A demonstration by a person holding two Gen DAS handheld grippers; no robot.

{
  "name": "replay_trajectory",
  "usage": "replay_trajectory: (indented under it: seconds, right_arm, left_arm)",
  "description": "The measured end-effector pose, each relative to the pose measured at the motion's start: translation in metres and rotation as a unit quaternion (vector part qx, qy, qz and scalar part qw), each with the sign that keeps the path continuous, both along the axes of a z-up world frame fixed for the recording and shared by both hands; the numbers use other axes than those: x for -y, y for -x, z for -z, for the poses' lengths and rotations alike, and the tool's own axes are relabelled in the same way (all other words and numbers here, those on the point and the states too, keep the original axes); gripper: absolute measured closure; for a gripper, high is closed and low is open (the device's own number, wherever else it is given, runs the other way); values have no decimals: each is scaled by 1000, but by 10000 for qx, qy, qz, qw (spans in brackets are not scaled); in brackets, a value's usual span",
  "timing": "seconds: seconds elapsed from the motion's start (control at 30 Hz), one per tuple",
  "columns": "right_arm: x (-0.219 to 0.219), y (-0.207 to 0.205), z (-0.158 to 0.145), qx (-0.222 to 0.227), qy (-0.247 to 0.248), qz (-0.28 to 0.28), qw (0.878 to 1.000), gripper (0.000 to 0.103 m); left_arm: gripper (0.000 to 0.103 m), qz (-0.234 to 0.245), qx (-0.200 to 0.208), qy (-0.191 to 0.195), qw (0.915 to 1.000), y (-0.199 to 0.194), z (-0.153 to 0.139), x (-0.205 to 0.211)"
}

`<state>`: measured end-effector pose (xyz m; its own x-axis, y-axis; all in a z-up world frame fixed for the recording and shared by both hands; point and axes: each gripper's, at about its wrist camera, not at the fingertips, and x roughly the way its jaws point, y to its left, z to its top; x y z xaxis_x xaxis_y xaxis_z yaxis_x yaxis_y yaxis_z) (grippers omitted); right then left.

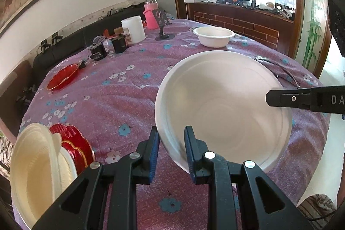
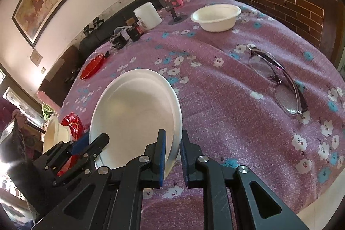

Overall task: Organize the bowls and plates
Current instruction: 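Lift the large white bowl and carry it over the plate stack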

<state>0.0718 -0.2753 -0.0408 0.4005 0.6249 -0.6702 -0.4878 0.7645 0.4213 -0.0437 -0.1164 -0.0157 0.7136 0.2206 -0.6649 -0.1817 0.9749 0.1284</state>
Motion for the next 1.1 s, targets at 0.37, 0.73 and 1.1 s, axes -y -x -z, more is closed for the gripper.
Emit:
replay_trajectory:
  seconds: [0.37,0.73,1.1]
  right_arm:
    - [-8,8,-8,76,-59,-95,9999,89]
    - [-46,31,-54,599,-208,-598,9962,89]
    - [-129,66,-78,726,-357,-1617,9835,89]
  left_arm:
    - [81,-108,134,0,9999,10,-10,-8]
    - [80,-529,728,6,9959,50,-57,-38]
    - [80,-1380,730,135,9876,112,-64,-102]
